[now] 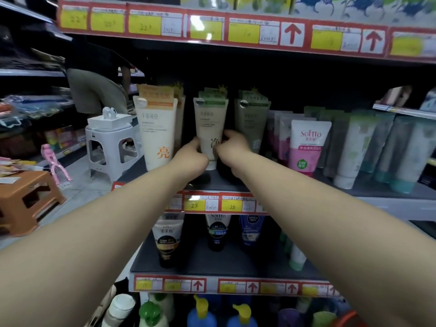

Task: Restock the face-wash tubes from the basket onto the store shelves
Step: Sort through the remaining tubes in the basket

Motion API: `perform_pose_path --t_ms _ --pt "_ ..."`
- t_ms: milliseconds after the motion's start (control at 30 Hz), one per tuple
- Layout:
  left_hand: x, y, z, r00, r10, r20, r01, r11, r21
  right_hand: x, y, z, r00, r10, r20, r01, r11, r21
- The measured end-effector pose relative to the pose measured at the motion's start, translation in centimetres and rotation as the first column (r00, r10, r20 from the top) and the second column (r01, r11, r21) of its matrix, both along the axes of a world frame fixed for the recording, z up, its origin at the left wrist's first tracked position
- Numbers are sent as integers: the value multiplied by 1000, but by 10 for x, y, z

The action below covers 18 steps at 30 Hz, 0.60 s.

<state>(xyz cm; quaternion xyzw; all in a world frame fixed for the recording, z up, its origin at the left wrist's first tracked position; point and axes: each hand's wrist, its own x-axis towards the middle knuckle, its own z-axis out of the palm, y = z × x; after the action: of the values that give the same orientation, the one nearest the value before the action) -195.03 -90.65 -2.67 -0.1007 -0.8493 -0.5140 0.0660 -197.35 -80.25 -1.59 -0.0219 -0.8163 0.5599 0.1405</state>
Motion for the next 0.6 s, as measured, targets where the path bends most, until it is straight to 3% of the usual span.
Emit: perform_pose_path --t_ms 167,267,367,467,600 --pt "19 2 3 1000 -4 -18 2 990 -140 24 11 5 999 -5 -54 10 996 90" --pt "38 11 6 999 8 -49 -20 970 -241 49 25 5 994 27 -107 -2 973 229" --pt "62 23 7 992 -22 -125 -24 935 -353 84 49 1 984 97 -149 -18 887 461" --pt "90 41 0 985 -97 -140 17 876 -482 118 75 -10 977 149 -156 -6 741 671" --pt "124 78 -25 980 -126 -153 9 799 -601 154 111 -38 970 171 -175 14 675 737"
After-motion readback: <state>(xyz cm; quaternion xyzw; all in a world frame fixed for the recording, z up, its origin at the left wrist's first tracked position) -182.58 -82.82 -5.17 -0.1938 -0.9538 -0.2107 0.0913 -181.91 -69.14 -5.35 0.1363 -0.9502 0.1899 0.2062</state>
